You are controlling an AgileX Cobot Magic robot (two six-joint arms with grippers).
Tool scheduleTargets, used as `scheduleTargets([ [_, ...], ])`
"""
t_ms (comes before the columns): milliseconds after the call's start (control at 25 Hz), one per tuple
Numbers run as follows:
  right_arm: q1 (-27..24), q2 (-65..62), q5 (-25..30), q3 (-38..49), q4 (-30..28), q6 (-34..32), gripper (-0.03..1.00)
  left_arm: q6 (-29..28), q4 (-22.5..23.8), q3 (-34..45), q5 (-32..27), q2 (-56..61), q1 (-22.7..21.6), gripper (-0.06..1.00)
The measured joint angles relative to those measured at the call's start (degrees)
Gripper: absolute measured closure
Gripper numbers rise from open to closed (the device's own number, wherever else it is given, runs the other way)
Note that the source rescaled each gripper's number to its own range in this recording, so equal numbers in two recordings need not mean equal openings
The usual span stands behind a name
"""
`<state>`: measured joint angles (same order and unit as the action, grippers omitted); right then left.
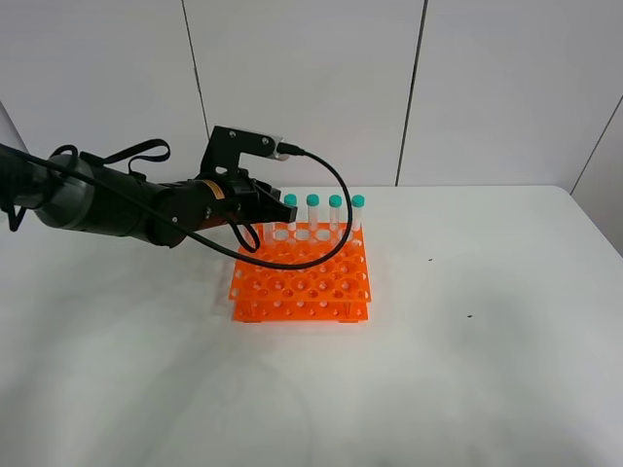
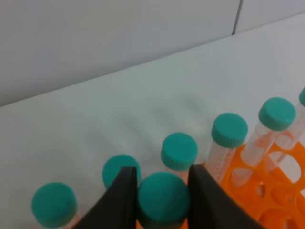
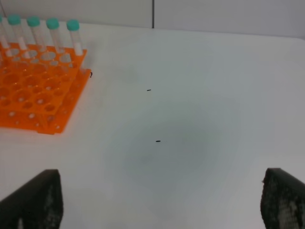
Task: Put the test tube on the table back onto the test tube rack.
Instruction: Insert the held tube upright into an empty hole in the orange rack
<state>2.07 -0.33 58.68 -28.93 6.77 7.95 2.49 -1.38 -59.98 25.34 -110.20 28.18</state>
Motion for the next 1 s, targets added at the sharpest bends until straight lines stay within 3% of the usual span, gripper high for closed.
scheduleTargets([
  [1000, 0.0, 0.0, 0.0, 0.0, 0.0, 0.0, 0.06, -1.7, 0.1, 1.6, 3.8, -1.8, 0.0, 0.94],
])
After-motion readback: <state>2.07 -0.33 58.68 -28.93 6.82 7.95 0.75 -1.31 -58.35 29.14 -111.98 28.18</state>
